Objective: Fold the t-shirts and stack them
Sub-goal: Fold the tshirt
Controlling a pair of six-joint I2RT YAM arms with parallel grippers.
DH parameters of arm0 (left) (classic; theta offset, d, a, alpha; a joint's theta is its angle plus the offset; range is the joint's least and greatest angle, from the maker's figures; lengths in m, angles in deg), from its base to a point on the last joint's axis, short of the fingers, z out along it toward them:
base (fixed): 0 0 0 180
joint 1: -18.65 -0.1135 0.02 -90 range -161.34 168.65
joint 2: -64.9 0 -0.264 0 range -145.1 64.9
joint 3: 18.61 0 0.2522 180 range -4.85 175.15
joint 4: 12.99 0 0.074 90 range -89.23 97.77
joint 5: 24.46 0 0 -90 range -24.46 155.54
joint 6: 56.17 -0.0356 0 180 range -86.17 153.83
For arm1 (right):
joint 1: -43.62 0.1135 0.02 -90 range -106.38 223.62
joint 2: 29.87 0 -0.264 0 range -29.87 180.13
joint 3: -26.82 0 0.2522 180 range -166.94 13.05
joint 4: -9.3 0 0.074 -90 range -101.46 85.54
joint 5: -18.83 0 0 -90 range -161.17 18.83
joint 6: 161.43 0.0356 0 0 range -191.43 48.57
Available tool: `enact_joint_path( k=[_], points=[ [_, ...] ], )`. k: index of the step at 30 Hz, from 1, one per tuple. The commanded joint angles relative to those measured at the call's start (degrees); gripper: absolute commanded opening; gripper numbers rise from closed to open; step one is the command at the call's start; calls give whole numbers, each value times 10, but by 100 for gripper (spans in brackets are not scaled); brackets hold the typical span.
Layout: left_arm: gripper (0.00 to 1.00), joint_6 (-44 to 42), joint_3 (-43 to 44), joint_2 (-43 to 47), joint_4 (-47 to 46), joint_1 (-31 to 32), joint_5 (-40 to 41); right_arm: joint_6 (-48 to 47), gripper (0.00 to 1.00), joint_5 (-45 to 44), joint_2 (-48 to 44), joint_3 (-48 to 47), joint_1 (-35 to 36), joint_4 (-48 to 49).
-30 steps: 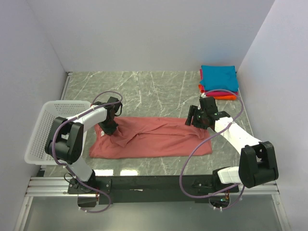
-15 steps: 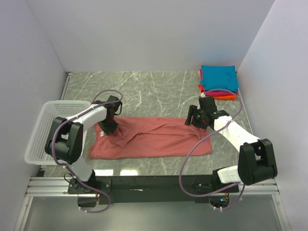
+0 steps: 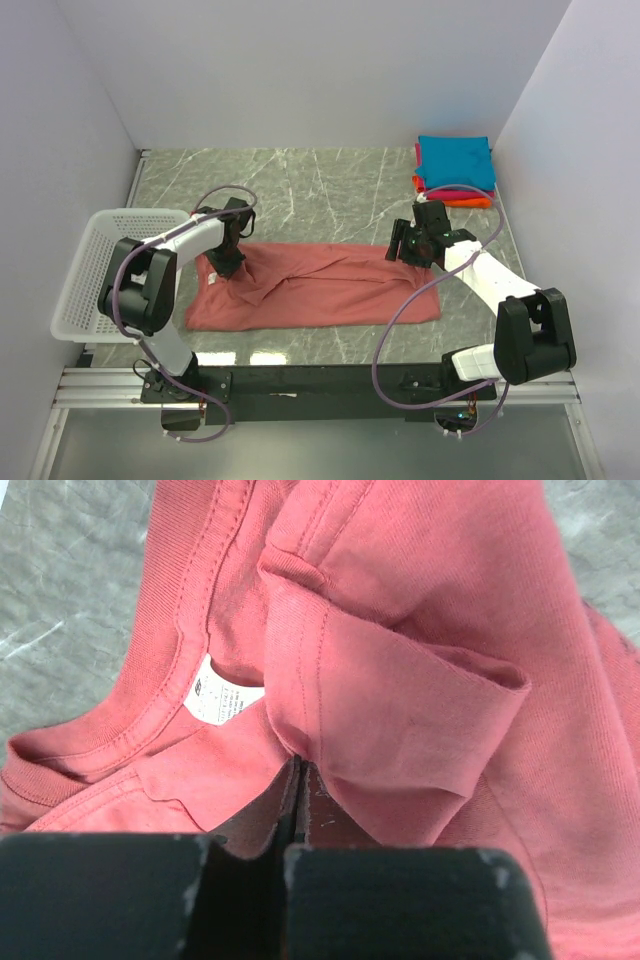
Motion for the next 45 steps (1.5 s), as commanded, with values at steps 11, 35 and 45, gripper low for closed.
enact_joint_path(
  k=[11,35,45],
  points=[
    [1,77,-12,103,83,3,33,-8,68,6,-36,-8,3,1],
    [1,243,-29,150,260,82,27,-33,68,-2,-37,15,3,1],
    [81,200,-38,178,237,86,13,0,69,-75,-24,4,1,-25]
  ],
)
